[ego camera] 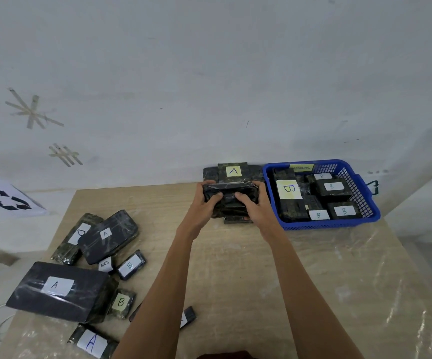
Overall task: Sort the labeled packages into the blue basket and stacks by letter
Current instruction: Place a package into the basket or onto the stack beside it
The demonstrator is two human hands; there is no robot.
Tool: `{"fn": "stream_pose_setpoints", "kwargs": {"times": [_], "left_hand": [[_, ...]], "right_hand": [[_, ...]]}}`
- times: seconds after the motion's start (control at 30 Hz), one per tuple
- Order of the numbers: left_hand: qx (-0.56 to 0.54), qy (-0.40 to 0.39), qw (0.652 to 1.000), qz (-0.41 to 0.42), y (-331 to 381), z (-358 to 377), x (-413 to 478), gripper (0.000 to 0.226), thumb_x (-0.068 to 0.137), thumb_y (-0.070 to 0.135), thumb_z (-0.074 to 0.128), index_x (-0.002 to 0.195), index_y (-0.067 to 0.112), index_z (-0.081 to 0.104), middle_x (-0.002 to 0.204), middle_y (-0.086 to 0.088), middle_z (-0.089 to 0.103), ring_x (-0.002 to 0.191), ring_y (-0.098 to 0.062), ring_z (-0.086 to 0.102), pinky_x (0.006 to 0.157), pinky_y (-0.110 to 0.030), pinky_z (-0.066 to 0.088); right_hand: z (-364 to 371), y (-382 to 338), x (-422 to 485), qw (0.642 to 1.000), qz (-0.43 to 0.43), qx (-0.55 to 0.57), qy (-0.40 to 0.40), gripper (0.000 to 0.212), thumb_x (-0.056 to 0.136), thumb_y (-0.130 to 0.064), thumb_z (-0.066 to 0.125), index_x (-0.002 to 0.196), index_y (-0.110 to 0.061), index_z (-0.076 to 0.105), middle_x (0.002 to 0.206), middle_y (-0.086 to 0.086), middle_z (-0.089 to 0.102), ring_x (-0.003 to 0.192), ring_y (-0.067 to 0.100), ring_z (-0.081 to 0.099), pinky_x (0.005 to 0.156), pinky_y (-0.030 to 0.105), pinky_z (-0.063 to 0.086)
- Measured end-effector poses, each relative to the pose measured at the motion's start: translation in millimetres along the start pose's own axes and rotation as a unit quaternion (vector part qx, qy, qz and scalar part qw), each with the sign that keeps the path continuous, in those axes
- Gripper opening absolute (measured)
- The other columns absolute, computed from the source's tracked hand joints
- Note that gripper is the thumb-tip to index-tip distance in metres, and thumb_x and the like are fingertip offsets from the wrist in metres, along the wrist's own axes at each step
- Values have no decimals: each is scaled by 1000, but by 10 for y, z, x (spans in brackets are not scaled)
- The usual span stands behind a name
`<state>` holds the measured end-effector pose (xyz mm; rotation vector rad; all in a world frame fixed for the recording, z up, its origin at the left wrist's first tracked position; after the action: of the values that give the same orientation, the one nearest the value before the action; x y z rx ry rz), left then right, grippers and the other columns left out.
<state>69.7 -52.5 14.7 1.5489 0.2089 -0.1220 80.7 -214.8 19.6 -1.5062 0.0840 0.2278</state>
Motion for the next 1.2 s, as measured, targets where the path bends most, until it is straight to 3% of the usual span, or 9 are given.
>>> {"fn": "stream_pose_setpoints", "kwargs": {"times": [0.37, 0.5, 0.6, 0.7, 0.8, 0.9, 0.97, 1.07, 1.2], "left_hand": [[-9, 16, 1000, -6, 1, -5, 50, 31, 103, 17, 56, 131, 24, 47, 120, -4, 63, 106, -18, 64, 88, -38, 55], [9, 77, 997, -10, 18, -21, 91, 29, 98, 14, 61, 124, 20, 50, 114, -3, 65, 106, -20, 64, 88, -38, 54], [40, 128, 991, -6, 69, -55, 126, 26, 93, 16, 66, 115, 19, 51, 110, -8, 65, 102, -24, 65, 79, -35, 56], [69, 120, 990, 2, 145, -4, 128, 28, 92, 17, 67, 114, 18, 50, 104, -4, 64, 96, -21, 64, 71, -29, 56], [72, 106, 992, 3, 227, 89, 106, 31, 91, 21, 71, 114, 20, 51, 105, 1, 63, 97, -18, 63, 68, -24, 52], [68, 81, 994, 2, 304, 94, 97, 29, 90, 36, 74, 112, 24, 59, 110, -1, 66, 102, -17, 64, 79, -27, 55], [68, 36, 997, 5, 365, 43, 79, 27, 94, 42, 68, 113, 24, 66, 114, -3, 68, 108, -19, 65, 88, -31, 56], [26, -26, 999, 19, 456, -57, 25, 24, 100, 29, 61, 119, 17, 70, 113, -6, 71, 99, -13, 69, 79, -25, 57], [61, -55, 996, 27, 468, -82, -20, 28, 92, 16, 73, 119, 20, 72, 113, -1, 68, 95, -12, 67, 76, -29, 61]], "right_hand": [[-33, 98, 157, 999, -2, -36, 4, 39, 98, -22, 64, 130, -22, 42, 120, 2, 60, 102, 18, 65, 60, 16, 53], [-118, 276, 260, 984, -78, -163, 7, 51, 93, -29, 71, 136, -28, 44, 130, 1, 51, 124, 21, 51, 100, 40, 50], [-174, 317, 258, 972, -80, -209, -69, 75, 85, -17, 75, 147, -34, 36, 140, 0, 40, 130, 21, 44, 107, 42, 46], [-128, 317, 292, 927, -144, -327, -119, 100, 74, -15, 83, 152, -35, 24, 151, 5, 24, 136, 28, 36, 107, 46, 46], [-8, 277, 335, 885, -147, -439, -50, 108, 66, -25, 89, 153, -31, 25, 156, 8, 15, 140, 35, 29, 95, 53, 51], [12, 237, 361, 860, -173, -479, 36, 98, 62, -34, 92, 142, -18, 39, 143, 9, 31, 129, 32, 38, 77, 48, 57], [-40, 260, 379, 874, -189, -445, 53, 92, 60, -38, 94, 133, -13, 45, 132, 8, 40, 122, 29, 42, 72, 41, 52], [-131, 297, 369, 915, -189, -355, 27, 90, 56, -36, 97, 127, -16, 45, 123, 0, 46, 116, 23, 46, 82, 41, 48], [-181, 325, 316, 919, -187, -347, 10, 88, 55, -39, 98, 123, -19, 46, 116, -4, 48, 111, 19, 47, 82, 38, 47]]}}
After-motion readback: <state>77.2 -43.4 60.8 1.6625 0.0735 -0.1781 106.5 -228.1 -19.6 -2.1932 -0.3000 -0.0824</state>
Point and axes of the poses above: each hand's wrist, its own x-axis towards the middle knuckle, its own z-axis out of the palm, y = z × x, the point moved 2 cm from there along x, towards the middle knuckle
